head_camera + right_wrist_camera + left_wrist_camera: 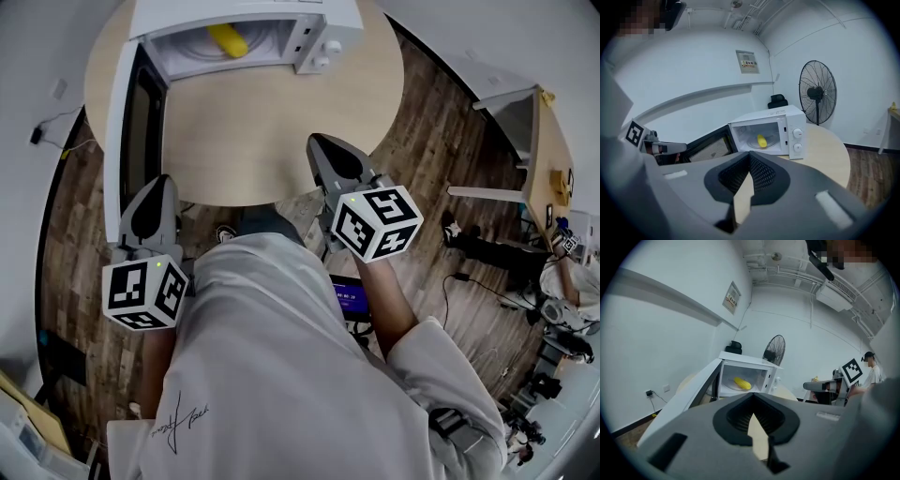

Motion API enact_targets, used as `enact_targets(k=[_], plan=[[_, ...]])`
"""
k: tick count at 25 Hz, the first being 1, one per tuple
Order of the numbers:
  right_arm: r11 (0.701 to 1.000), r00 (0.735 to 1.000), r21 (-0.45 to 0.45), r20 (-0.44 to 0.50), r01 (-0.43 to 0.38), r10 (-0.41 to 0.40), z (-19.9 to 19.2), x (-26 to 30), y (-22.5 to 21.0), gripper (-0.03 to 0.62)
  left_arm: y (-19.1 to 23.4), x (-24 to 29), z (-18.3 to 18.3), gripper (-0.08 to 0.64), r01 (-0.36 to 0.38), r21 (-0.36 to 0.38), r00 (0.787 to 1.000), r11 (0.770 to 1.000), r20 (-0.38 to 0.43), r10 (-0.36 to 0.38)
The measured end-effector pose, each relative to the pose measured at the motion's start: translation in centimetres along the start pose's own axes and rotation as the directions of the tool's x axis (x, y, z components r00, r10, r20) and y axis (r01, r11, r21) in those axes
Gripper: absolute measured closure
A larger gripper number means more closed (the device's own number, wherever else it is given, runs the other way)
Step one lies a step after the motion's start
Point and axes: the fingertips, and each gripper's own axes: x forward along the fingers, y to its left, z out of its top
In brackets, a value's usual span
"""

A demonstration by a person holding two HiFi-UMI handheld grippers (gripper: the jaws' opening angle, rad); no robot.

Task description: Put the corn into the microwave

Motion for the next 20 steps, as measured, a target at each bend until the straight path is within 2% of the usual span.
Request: enact_targets(k=[4,20], plan=[[1.000,1.000,-0.003,-0.019,-0.020,0.020,-0.2,0.1,0.3,0.581,0.0,0.3,-0.1,0.572,-0.001,-0.003,1.000,1.000,-0.007,0.001],[1.000,0.995,-0.029,-0.098,0.009,-0.012,-1.6,-0.1,0.1,0.581,-0.5,0.3,-0.3,0.571,0.019,0.002,1.000,1.000,-0.018,-0.019]])
